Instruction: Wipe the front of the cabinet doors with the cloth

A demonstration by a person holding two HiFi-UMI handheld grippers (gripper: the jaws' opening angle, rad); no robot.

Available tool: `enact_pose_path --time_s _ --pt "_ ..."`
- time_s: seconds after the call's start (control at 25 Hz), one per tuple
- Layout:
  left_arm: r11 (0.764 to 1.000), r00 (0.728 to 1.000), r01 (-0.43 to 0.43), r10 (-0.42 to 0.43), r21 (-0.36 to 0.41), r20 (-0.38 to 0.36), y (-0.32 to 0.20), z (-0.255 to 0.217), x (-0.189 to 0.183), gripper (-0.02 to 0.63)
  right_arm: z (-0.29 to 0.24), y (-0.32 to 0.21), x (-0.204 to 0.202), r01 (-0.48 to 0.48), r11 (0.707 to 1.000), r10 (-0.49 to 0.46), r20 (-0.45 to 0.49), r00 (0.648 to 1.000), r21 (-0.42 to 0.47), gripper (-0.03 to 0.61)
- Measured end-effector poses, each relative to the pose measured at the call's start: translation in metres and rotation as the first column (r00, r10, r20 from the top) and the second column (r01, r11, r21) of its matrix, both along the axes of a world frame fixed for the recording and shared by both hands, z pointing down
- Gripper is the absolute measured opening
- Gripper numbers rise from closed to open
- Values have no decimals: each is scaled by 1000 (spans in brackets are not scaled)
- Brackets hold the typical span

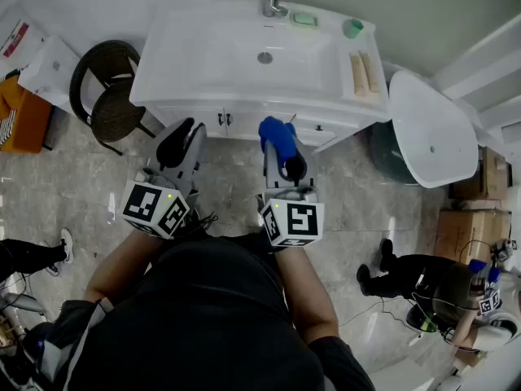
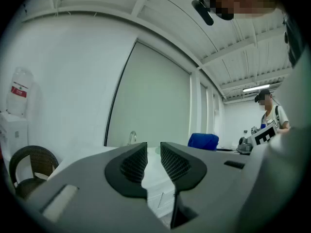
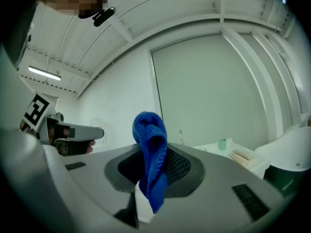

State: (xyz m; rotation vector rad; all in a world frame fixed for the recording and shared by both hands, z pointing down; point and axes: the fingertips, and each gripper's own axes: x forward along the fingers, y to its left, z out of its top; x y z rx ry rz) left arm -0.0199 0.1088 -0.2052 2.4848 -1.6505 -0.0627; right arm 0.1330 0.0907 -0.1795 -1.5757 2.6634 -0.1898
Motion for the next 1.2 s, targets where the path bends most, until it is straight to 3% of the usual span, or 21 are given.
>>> enact_pose_path --time_s 0.52,0.72,0.84,1.0,1.2 --pt "997 1000 30 -30 -72 3 -30 39 -2 87 44 -26 2 4 997 -1 37 999 -83 80" --pt "993 997 56 -51 -105 49 -54 97 -3 87 131 -61 10 7 981 -2 23 1000 -196 80" --pt "990 994 64 -52 -123 94 -68 151 -12 87 203 -92 8 7 963 -2 18 1000 -268 80" --pt "978 995 64 -46 -196 93 -87 231 -36 87 306 -130 -7 -39 935 23 -51 998 -352 80" --pt "970 994 59 -34 -234 107 -96 279 -75 87 373 -159 -63 -94 939 63 -103 993 -332 80"
